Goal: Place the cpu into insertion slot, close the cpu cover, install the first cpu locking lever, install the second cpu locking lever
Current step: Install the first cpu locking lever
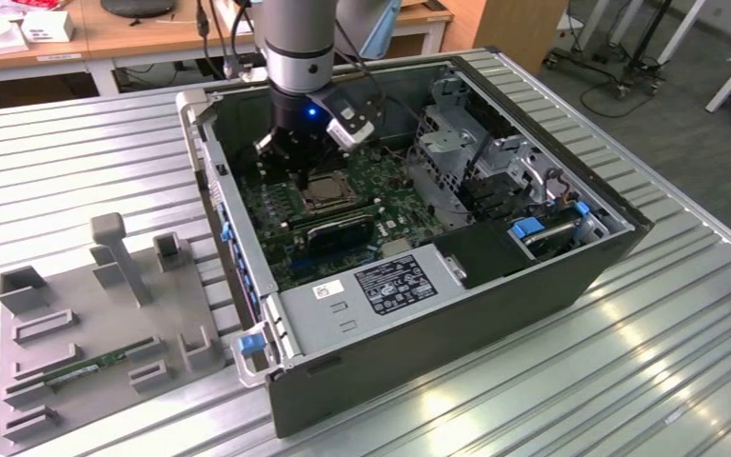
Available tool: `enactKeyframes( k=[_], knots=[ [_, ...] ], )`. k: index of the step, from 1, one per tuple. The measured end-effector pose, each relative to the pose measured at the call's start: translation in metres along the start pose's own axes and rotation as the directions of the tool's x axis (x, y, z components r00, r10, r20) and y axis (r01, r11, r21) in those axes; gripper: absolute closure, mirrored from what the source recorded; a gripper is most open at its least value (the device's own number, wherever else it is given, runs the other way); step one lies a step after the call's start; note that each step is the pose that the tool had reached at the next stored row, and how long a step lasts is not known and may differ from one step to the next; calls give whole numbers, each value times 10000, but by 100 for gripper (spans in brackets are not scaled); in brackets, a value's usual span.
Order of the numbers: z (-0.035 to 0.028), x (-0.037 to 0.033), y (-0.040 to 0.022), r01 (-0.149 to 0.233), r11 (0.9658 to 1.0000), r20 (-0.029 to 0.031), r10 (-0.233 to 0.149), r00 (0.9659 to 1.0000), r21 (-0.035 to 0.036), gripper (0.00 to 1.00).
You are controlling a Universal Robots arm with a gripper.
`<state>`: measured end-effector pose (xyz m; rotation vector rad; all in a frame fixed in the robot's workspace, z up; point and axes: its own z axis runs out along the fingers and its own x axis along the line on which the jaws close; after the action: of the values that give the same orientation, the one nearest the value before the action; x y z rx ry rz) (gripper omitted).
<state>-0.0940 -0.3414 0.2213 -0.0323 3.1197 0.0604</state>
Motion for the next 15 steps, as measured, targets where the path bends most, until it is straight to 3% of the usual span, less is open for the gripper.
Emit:
enactKeyframes(
  k=[10,15],
  knots=[
    [-133,-3,6,0,10000,1,0,10000,-2,89],
    [-139,44,7,1,10000,20,-1,10000,-2,89]
  ],
)
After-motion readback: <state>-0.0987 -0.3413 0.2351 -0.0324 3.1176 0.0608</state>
